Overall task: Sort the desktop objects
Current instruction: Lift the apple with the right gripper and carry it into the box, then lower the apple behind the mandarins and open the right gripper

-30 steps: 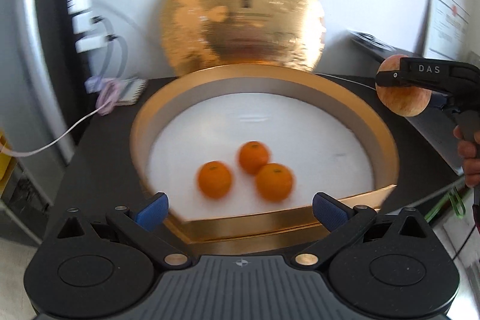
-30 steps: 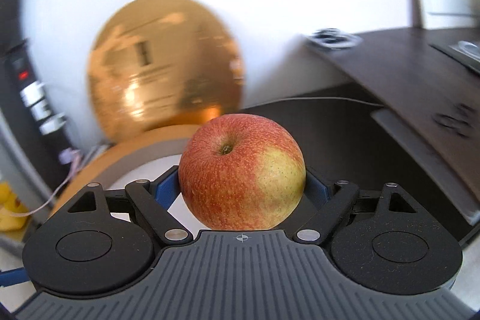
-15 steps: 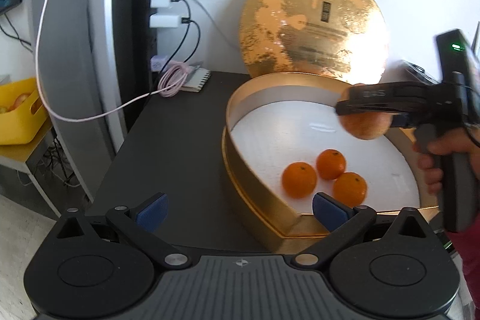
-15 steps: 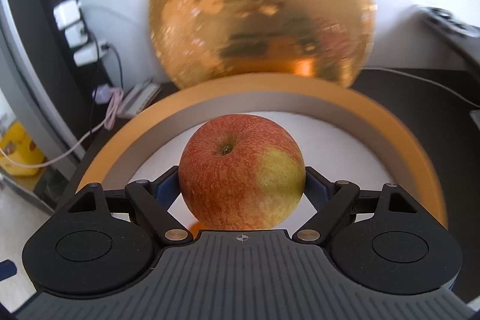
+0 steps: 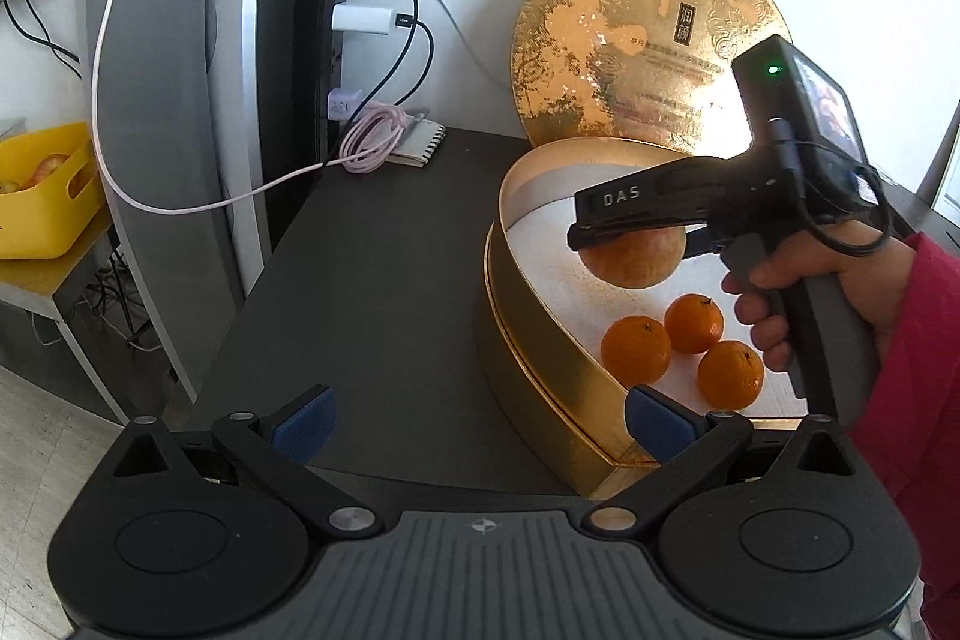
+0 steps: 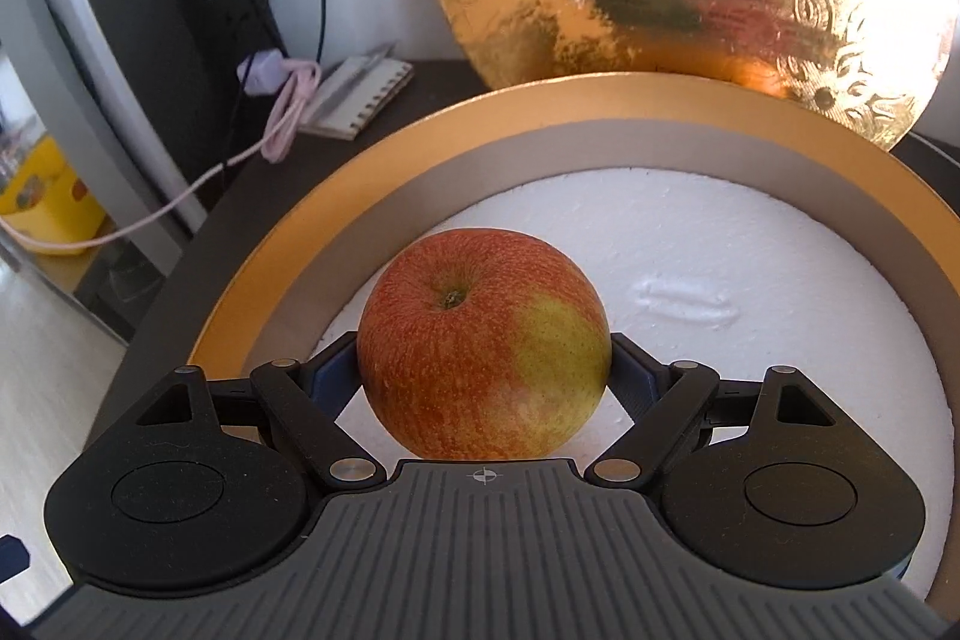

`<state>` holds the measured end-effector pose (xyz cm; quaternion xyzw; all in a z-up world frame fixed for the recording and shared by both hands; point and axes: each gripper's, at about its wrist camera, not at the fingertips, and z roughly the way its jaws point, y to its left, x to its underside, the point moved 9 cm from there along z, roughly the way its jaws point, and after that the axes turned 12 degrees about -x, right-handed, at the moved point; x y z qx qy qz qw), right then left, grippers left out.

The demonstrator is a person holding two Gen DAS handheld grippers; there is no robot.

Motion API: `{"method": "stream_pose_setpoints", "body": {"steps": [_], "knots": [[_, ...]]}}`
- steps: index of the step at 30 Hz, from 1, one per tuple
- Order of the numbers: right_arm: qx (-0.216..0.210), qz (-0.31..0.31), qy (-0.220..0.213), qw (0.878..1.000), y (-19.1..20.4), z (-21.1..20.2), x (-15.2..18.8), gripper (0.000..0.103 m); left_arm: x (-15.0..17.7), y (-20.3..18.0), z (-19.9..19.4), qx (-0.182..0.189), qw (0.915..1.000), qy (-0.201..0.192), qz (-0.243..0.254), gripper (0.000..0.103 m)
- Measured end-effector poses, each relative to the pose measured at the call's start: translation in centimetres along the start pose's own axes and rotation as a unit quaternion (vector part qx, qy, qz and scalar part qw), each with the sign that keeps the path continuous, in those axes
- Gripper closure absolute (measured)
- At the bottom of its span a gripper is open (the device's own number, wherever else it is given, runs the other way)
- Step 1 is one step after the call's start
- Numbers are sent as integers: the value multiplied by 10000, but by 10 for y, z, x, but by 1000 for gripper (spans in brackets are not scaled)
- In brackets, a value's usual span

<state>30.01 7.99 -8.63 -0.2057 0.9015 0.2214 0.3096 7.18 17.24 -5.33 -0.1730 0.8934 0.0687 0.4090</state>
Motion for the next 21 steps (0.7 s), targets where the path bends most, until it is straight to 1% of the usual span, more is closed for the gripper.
{"method": "stream_pose_setpoints", "body": {"steps": [6,11,15,21], "knots": [[57,-3,80,10000,-3,-1,6,18,1,1,-4,-60,10000,6,19,0],[-14,-77,158,9998,0,1,13,18,5,6,-8,-196,9998,28,-7,0],[22,-197,174,9997,3,1,17,17,8,14,-11,-331,9994,57,-112,0],[-103,-1,114,9999,-2,-1,21,17,8,19,-20,-474,9988,6,-152,0]]}}
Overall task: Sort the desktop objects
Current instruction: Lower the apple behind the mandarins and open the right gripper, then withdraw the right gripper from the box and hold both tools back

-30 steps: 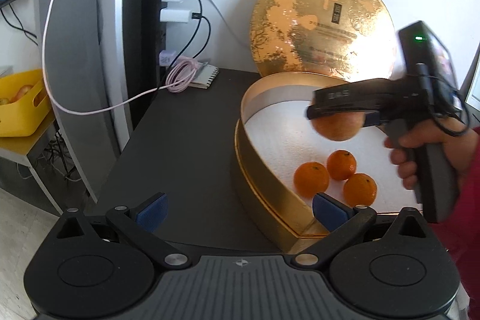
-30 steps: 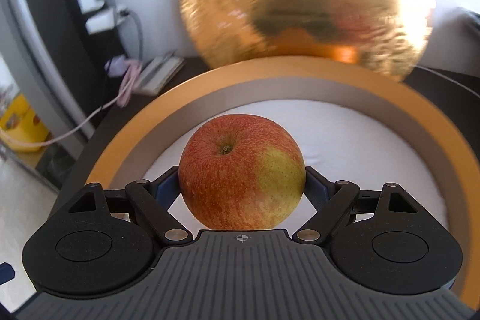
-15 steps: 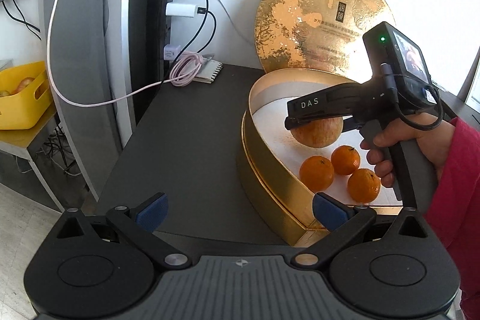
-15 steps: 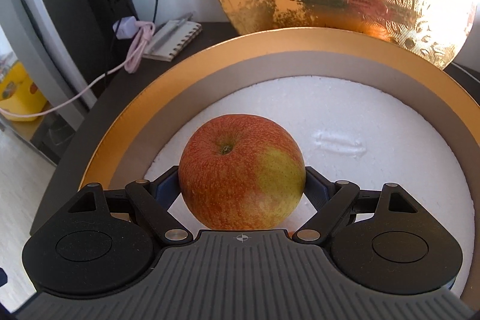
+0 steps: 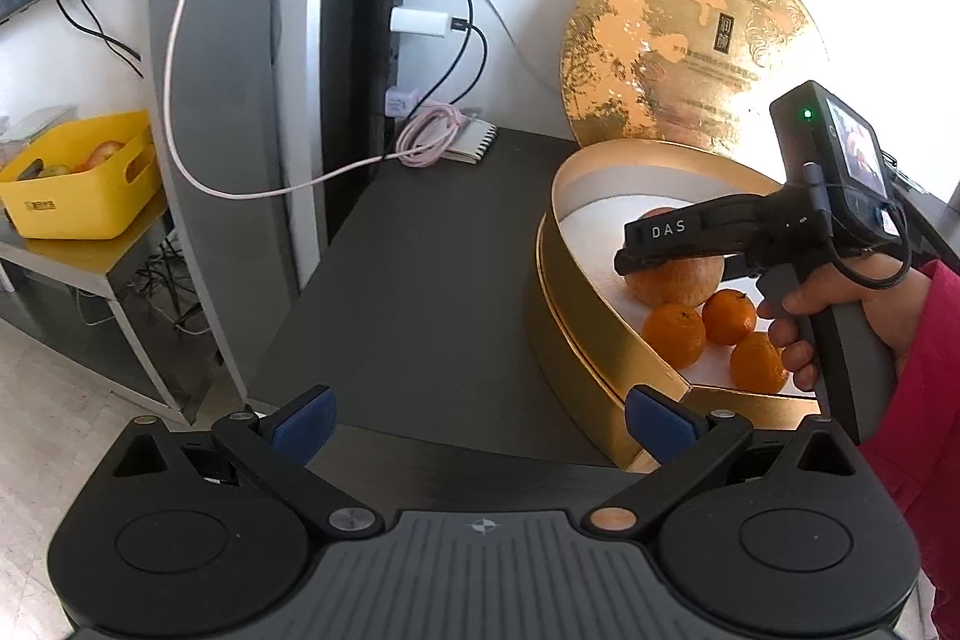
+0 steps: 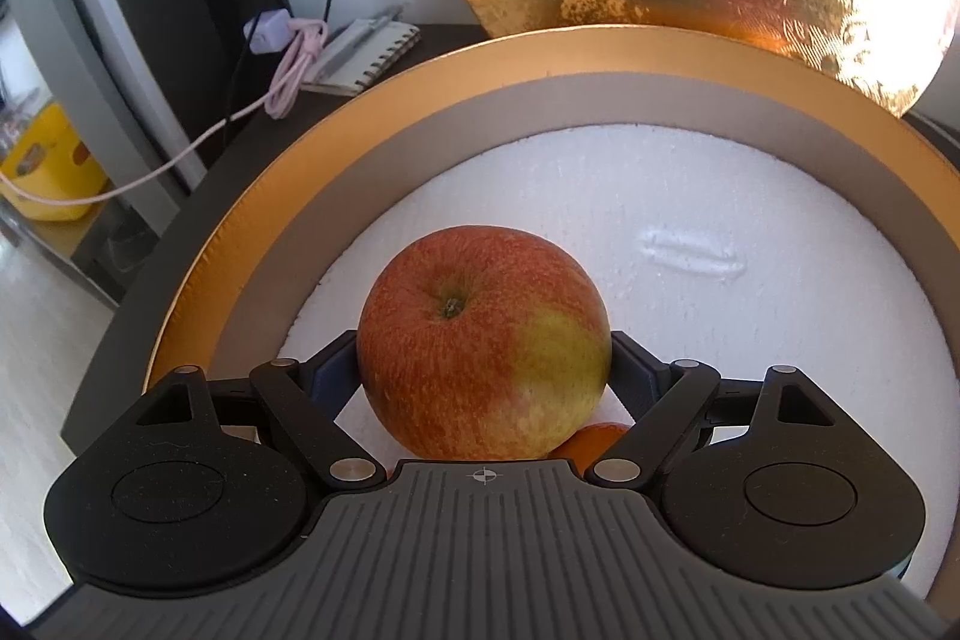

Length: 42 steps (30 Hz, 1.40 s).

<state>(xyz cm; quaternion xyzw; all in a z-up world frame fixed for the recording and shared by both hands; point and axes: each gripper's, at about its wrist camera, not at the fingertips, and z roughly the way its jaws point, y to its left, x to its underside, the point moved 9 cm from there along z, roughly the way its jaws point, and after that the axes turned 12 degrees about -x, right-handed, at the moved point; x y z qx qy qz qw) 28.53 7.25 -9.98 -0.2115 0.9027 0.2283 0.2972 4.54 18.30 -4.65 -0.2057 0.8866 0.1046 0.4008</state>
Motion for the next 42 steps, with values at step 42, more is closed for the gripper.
{"method": "stream_pose_setpoints", "body": {"steps": [42], "knots": [[35,772,-1709,9822,-46,-235,172,2,36,-68,-73,132,9968,-253,748,0]]}}
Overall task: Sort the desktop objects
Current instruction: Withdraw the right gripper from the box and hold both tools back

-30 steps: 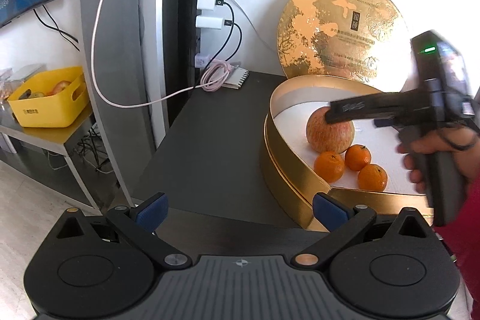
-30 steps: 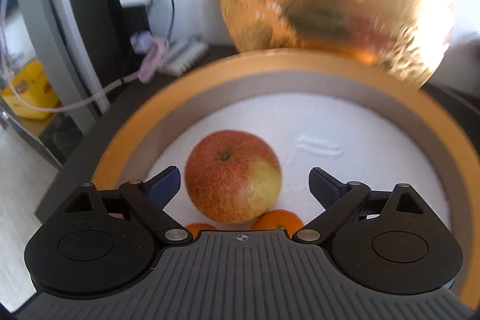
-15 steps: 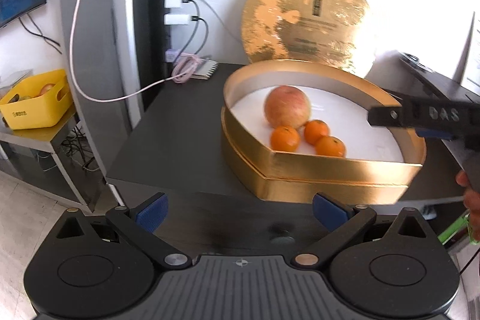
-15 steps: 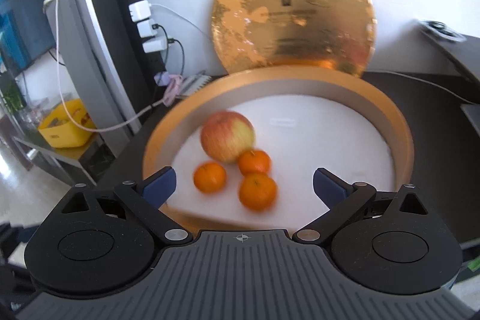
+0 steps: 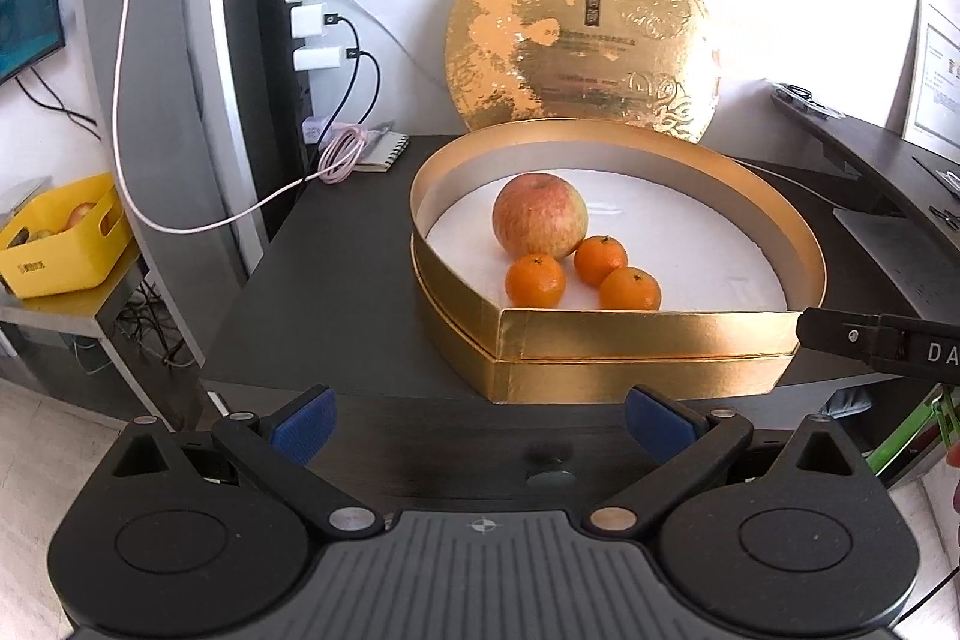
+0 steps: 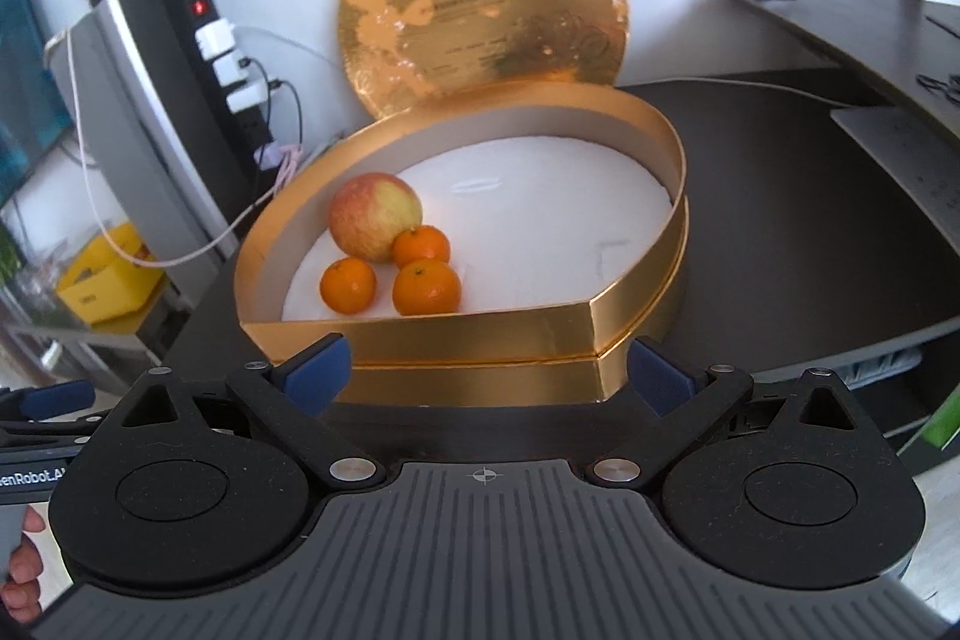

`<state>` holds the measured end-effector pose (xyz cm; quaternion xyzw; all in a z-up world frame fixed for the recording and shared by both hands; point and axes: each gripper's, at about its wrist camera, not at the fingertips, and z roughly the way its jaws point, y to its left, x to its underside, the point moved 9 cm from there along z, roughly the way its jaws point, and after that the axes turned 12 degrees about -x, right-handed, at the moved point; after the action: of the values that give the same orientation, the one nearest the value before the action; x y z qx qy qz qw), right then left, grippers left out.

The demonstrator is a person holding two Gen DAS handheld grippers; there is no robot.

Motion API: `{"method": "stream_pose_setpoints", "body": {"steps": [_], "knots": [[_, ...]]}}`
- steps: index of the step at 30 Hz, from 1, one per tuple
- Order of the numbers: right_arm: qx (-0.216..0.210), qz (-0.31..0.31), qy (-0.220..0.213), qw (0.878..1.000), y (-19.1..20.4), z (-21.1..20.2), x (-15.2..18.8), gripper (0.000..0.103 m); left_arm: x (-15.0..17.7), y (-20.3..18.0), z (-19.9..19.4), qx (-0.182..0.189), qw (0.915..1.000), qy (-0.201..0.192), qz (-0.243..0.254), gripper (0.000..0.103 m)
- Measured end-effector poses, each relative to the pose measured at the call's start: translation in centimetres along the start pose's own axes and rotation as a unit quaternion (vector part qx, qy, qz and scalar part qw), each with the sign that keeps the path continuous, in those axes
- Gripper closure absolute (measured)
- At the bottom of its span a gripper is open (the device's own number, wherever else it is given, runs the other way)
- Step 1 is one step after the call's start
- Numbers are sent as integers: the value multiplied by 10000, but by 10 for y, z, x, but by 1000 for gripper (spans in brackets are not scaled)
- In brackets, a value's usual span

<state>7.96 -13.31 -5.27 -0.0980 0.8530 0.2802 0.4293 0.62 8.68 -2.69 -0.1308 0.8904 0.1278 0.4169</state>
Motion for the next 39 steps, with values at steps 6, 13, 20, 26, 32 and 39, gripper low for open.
{"method": "stream_pose_setpoints", "body": {"steps": [6,13,20,26,32,39], "knots": [[0,-82,-53,10000,6,-13,2,2,-1,-2,1,97,9999,22,-105,0],[25,-76,-158,9998,2,-23,-1,2,-2,-10,-3,87,10000,-29,35,0],[-3,-150,-61,9999,3,-25,2,2,-2,-20,-4,140,9998,-34,149,0],[42,-245,60,9997,1,-25,3,2,0,-26,-3,189,9996,29,191,0],[78,-213,74,9997,-1,-24,3,2,2,-30,-3,196,9994,67,272,0],[68,-235,148,9996,-3,-22,5,2,2,-33,-1,203,9992,109,322,0]]}}
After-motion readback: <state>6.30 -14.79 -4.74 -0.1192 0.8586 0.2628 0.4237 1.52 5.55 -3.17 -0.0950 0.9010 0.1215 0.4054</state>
